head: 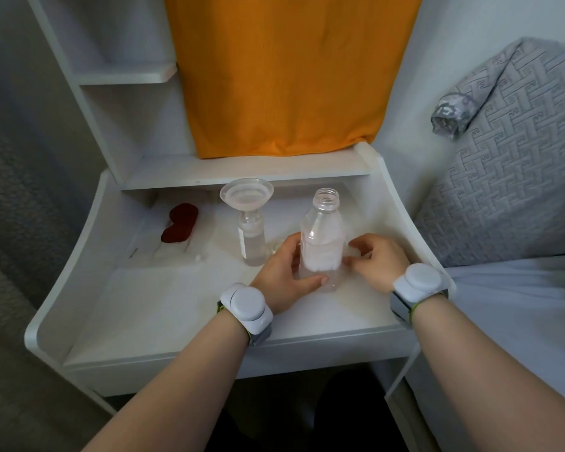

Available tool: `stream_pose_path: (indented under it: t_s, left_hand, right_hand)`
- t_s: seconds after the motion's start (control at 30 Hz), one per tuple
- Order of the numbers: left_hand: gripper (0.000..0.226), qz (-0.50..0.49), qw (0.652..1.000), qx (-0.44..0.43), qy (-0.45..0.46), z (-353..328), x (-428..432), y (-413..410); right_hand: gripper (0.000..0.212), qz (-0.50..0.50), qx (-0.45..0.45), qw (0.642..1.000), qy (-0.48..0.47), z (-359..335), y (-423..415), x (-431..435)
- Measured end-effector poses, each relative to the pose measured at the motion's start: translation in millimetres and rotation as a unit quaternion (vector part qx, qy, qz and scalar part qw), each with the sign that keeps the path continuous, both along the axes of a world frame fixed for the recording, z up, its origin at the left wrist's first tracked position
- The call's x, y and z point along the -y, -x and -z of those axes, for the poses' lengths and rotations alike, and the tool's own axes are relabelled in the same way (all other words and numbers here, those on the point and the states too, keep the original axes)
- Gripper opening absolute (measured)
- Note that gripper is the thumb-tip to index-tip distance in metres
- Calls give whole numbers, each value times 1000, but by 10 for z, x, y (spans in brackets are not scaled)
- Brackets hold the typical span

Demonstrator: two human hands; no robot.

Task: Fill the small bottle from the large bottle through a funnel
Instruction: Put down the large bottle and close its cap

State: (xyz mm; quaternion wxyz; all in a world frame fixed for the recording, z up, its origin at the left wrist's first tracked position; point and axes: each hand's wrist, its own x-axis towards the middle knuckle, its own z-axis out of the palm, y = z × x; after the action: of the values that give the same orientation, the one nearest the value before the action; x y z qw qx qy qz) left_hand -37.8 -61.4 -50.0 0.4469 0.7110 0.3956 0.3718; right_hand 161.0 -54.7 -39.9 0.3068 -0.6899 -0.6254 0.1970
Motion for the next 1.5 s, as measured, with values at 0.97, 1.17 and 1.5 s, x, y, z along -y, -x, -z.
stream_pose_path:
  t_s: [0.97,1.17,1.5]
  left_hand:
    - [33,-97,982,99,-128,-429,13,-175]
    - [35,-98,983,106,-116,-413,0,-183]
    - [25,-90,984,115,-99,-419,4,-180]
  right_hand:
    - [34,-278,-29,953,-115,-1337,158,134]
    - [40,-335,157,926,-67,-1595,231,86]
    - [39,-335,289,897,-18,-1820,395,70]
